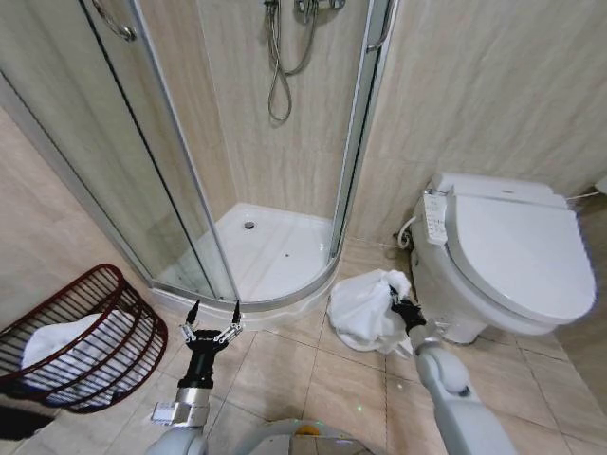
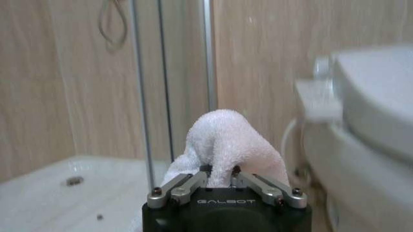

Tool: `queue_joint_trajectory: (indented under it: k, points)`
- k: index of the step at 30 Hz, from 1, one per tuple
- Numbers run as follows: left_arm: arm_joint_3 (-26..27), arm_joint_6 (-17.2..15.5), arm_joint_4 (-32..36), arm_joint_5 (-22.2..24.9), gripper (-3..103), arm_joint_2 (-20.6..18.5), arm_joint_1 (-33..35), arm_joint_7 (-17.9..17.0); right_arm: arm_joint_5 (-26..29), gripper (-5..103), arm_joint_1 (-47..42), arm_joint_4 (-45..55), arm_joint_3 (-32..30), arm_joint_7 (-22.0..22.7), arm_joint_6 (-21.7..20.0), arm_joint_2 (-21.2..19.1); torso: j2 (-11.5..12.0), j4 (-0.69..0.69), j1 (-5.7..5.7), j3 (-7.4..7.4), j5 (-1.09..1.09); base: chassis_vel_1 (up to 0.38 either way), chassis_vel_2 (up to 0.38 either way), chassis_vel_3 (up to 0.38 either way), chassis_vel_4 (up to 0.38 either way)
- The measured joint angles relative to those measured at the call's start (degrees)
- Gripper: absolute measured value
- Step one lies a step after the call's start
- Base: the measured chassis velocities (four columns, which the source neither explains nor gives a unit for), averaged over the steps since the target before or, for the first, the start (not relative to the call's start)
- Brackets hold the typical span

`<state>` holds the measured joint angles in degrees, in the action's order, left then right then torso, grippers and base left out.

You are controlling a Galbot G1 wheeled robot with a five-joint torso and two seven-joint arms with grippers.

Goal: Discard the used towel into the hamper.

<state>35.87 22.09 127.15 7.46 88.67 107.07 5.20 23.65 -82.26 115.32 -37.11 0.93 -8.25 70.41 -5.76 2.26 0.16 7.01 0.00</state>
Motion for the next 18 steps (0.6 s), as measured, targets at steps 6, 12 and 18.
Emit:
queue_joint_trajectory:
  k: [6, 12, 18]
  points:
    - [0.43, -0.26, 0.74, 1.30, 100, -0.63, -0.33, -0.01, 1.48, 9, -5.29, 13.24, -4.77, 1.45, -3.47, -1.27, 0.00, 0.00, 0.00, 0.00, -0.02, 0.000, 0.000, 0.000, 0.000]
    - [0.27, -0.31, 1.11, 2.73, 100, -1.21, 0.09, 0.27, 4.19, 9, -10.76, 25.29, -9.77, 4.97, -3.61, -1.29, -0.01, -0.01, 0.00, 0.00, 0.01, 0.000, 0.000, 0.000, 0.000]
    - [0.37, -1.21, 1.76, 3.32, 100, -1.70, 0.82, 0.99, 3.44, 9, -15.00, 28.90, -11.11, 5.96, -3.40, 0.33, -0.01, 0.00, 0.00, 0.00, -0.01, 0.000, 0.000, 0.000, 0.000]
